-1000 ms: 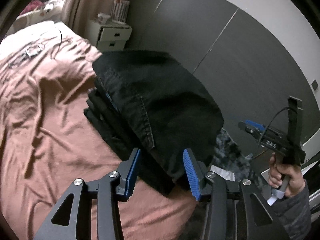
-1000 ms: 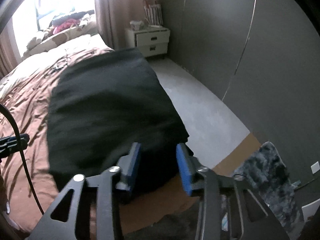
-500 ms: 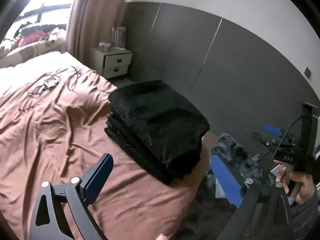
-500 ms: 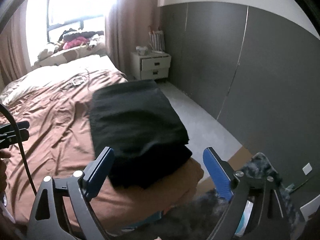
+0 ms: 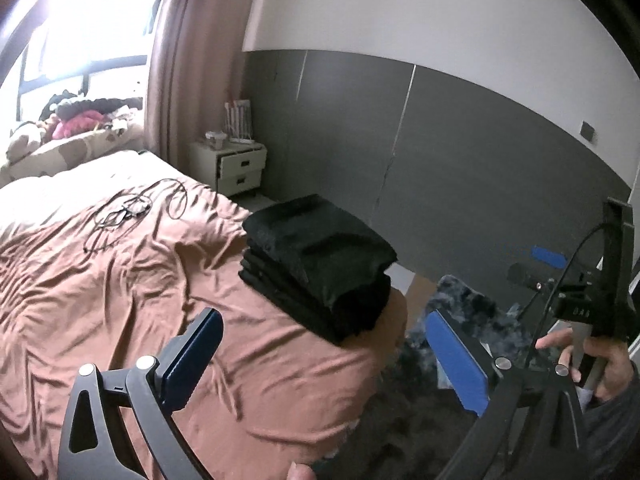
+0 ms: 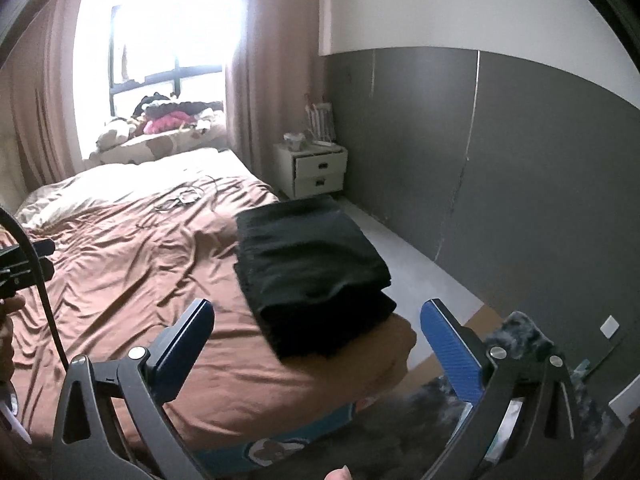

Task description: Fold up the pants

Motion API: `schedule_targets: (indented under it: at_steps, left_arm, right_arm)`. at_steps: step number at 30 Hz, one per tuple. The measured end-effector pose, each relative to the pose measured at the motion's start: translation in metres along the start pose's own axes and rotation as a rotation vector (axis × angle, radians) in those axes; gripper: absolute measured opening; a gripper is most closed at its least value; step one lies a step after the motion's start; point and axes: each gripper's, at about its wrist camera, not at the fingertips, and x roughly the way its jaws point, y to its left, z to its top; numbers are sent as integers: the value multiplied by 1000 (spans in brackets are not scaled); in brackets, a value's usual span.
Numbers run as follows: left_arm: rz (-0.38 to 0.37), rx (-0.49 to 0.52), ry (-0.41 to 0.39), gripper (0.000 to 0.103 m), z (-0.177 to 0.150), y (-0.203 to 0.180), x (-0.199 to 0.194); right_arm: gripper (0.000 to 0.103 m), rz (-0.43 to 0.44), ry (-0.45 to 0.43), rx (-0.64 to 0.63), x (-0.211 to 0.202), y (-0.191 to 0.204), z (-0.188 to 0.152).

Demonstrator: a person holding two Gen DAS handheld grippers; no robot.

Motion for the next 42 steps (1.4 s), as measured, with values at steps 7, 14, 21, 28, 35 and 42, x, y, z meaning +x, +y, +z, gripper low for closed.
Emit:
schedule_targets:
  at_steps: [7,14,21,28,35,42]
  left_arm:
    - [34,11,-29,103,-30,-10,-50]
    - [93,20,-66,103,-61,-15,-97]
    - [154,21,-117,103,-95,-15,-141]
    - [236,15,-167,103,-130,-18,-179]
    - [298,9,-194,103,-163,-21,-206]
    - [349,2,-206,103,-193,-30,-217]
  right_arm:
    - [103,48,-21,7,-37,7,-21]
    - [103,83,-53,8,-68,9,-39]
    - [103,114,-70,12,-89,17,-66]
    - [103,160,-78,1,-101,26,-92]
    - [103,184,-89,-2,-105,30,-116]
    - [103,200,-99,12,-109,31,-137]
